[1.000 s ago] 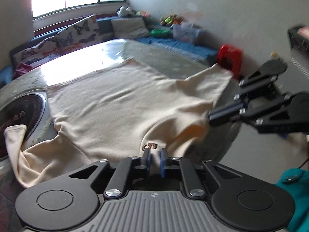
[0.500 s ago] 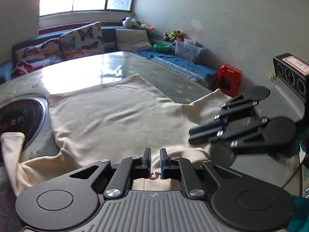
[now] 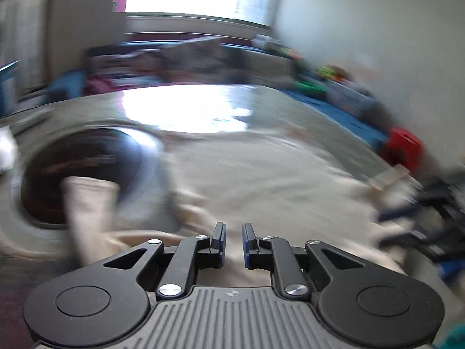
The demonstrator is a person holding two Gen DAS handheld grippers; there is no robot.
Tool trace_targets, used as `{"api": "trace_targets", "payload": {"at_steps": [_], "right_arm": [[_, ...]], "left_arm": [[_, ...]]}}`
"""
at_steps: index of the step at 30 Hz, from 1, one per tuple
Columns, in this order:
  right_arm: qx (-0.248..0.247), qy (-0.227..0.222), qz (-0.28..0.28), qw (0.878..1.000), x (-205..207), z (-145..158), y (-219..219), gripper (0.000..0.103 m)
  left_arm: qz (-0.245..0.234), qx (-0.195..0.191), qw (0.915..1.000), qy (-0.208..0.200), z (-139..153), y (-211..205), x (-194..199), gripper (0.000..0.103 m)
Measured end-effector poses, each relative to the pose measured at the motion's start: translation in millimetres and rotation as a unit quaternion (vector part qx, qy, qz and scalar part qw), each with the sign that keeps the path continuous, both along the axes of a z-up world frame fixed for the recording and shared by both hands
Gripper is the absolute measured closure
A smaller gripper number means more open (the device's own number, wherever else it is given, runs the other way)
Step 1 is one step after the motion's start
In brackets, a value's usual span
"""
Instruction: Fold clothes
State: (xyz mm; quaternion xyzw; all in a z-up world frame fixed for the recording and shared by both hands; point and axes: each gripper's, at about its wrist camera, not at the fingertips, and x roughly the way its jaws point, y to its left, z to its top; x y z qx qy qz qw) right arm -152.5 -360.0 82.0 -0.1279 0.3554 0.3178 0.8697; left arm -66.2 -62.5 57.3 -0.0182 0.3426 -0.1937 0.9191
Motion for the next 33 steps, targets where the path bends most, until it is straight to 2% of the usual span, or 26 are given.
{"api": "trace_targets", "payload": {"at_steps": [4, 6, 8, 10, 12, 14, 16, 21, 24, 26, 28, 30, 31, 33], "right_arm": [[0.006, 0.009, -0.015, 1.000, 16, -4, -2, 0.069], [0.005, 0.014, -0.019, 1.000, 21, -8, -2, 0.067], [0.004, 0.019, -0.023, 1.000, 25, -12, -3, 0.065], [0.003, 0.022, -0.027, 0.999, 29, -14, -3, 0.060], [0.002, 0.023, -0.030, 0.999, 32, -15, -4, 0.060], [-0.001, 0.022, -0.033, 0.999, 34, -17, -4, 0.060], [-0.002, 0.024, -0.036, 0.999, 36, -19, -5, 0.060], [-0.006, 0.029, -0.041, 0.999, 39, -24, -7, 0.059], [-0.004, 0.028, -0.047, 0.999, 41, -24, -8, 0.057], [-0.001, 0.024, -0.054, 0.998, 43, -22, -10, 0.051], [0.001, 0.021, -0.059, 0.998, 45, -21, -11, 0.051], [0.003, 0.018, -0.064, 0.998, 47, -19, -12, 0.050], [0.002, 0.017, -0.066, 0.998, 48, -19, -13, 0.048], [0.001, 0.013, -0.072, 0.997, 49, -18, -14, 0.046]], "left_arm": [[0.046, -0.021, 0.9982, 0.033, -12, 30, 31, 0.081], [0.059, -0.025, 0.9965, 0.052, -21, 40, 40, 0.082], [0.065, -0.011, 0.9973, 0.034, -21, 46, 37, 0.081], [0.094, 0.030, 0.9951, 0.008, -21, 48, 30, 0.081], [0.131, 0.045, 0.9904, -0.005, -21, 61, 24, 0.081], [0.165, 0.043, 0.9852, -0.016, -21, 78, 18, 0.081], [0.202, 0.040, 0.9785, -0.012, -22, 96, 11, 0.076], [0.291, 0.033, 0.9563, -0.001, -24, 142, -7, 0.074], [0.302, 0.027, 0.9530, -0.004, -22, 148, -11, 0.059], [0.305, 0.030, 0.9519, -0.005, -21, 149, -10, 0.057], [0.302, 0.036, 0.9524, -0.006, -23, 147, -4, 0.057], [0.292, 0.054, 0.9548, -0.009, -25, 139, 4, 0.060], [0.287, 0.062, 0.9560, -0.011, -26, 135, 8, 0.069], [0.276, 0.076, 0.9581, -0.019, -28, 130, 10, 0.093]]}}
